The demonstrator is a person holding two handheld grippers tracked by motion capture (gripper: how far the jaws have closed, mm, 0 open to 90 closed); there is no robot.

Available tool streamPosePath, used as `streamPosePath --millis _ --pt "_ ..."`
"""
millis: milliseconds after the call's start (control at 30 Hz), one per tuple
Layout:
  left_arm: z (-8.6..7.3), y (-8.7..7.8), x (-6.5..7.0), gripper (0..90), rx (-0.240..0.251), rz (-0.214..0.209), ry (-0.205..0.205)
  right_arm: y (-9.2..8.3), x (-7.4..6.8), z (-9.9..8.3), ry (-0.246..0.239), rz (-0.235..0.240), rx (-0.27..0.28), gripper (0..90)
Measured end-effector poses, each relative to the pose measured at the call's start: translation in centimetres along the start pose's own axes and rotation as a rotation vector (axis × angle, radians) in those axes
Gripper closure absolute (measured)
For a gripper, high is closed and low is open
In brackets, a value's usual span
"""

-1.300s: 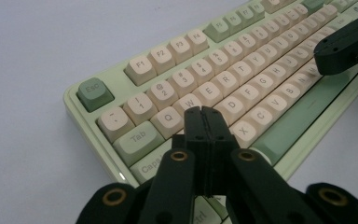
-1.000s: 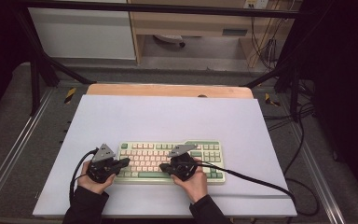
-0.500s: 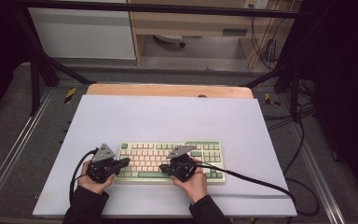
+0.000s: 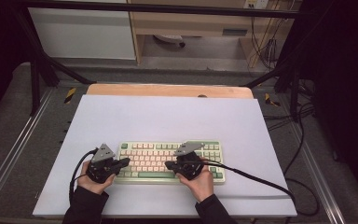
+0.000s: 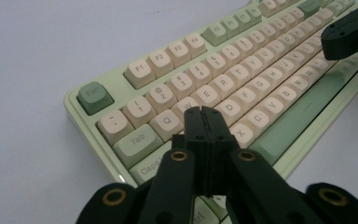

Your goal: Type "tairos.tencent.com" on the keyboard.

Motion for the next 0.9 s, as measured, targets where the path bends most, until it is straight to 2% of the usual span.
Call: streamPosePath --millis 367,900 --pt "0.2 0.3 0.8 89.9 -0.006 -0.011 0.015 -2.1 1.4 -1.3 0.039 -0.029 0.012 90.0" --pt "1.2 1.4 2.5 89.9 -0.020 -0.029 0.041 -3.8 2.4 -3.2 0.064 -0.052 0.015 90.0"
Point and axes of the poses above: each handheld gripper's, and its own axes: y roughly forward along the jaws, z roughly out of its top, x roughly to its right, the point moved 3 cm from there along y, roughly forward along the jaws, and after that the axes turned 12 degrees about -y, right-handed, at the moved point
